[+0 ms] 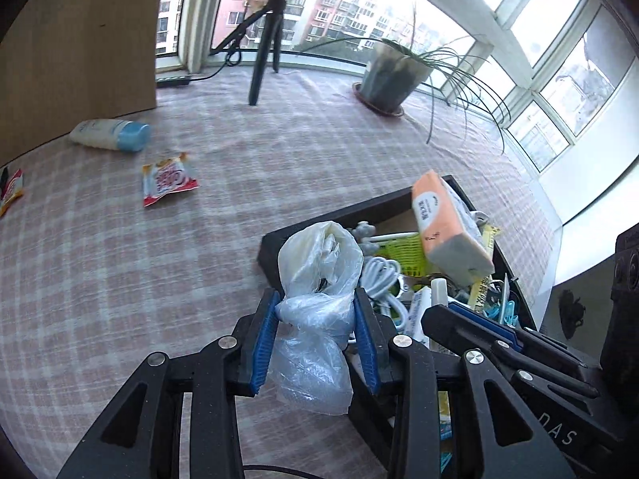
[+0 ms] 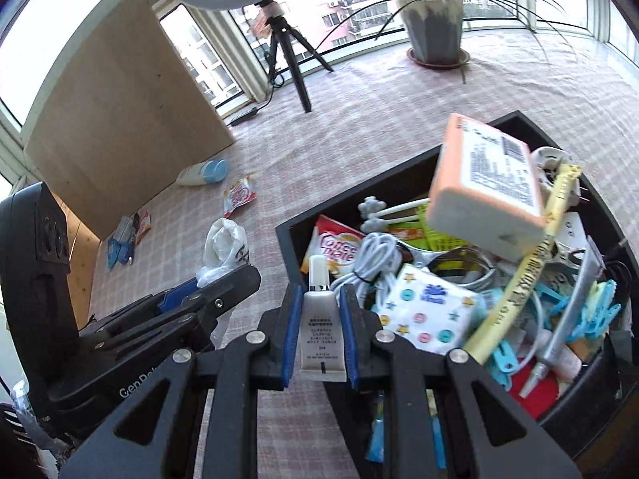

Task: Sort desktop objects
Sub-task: 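Carry the bag and tube to the black bin and release both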

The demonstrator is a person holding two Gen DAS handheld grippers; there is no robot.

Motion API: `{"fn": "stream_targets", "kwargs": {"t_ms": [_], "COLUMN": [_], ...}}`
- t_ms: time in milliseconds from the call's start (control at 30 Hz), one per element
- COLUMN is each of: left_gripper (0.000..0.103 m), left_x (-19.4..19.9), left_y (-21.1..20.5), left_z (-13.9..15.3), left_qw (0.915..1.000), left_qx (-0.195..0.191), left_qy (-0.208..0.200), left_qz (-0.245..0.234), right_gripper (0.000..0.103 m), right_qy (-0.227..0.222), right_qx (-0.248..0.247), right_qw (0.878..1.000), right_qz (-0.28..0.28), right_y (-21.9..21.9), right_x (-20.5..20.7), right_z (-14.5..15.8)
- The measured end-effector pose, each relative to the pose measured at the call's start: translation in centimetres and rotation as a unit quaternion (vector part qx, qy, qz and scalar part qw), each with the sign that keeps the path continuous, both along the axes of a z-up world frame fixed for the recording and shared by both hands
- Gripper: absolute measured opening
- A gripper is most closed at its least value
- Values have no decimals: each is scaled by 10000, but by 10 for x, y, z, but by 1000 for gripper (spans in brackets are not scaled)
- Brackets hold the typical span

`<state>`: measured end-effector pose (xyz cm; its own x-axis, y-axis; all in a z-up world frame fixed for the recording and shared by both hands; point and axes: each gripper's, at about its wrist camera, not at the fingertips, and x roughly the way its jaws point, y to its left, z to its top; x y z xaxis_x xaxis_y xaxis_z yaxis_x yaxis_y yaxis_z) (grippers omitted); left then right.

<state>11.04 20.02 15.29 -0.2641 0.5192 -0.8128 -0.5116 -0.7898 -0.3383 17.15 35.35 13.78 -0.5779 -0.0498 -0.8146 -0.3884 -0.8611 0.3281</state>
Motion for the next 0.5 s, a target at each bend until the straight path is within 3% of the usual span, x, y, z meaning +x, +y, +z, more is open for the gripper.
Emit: {"fn": "stream_targets", "kwargs": {"t_ms": [500], "left_gripper": [37], "left_x": [25], "left_y": [81], "left_z": [15], "left_qw": [9974], "left_qx": [-52], "left_qy": [196], "left_qz": [-687], "right_gripper": [20], "right_qy": [-48], "right_qx": [280], "right_qw": [9921], "right_qz": [-1223], "right_y": [99], "right_x": [61], "right_z": [13]}}
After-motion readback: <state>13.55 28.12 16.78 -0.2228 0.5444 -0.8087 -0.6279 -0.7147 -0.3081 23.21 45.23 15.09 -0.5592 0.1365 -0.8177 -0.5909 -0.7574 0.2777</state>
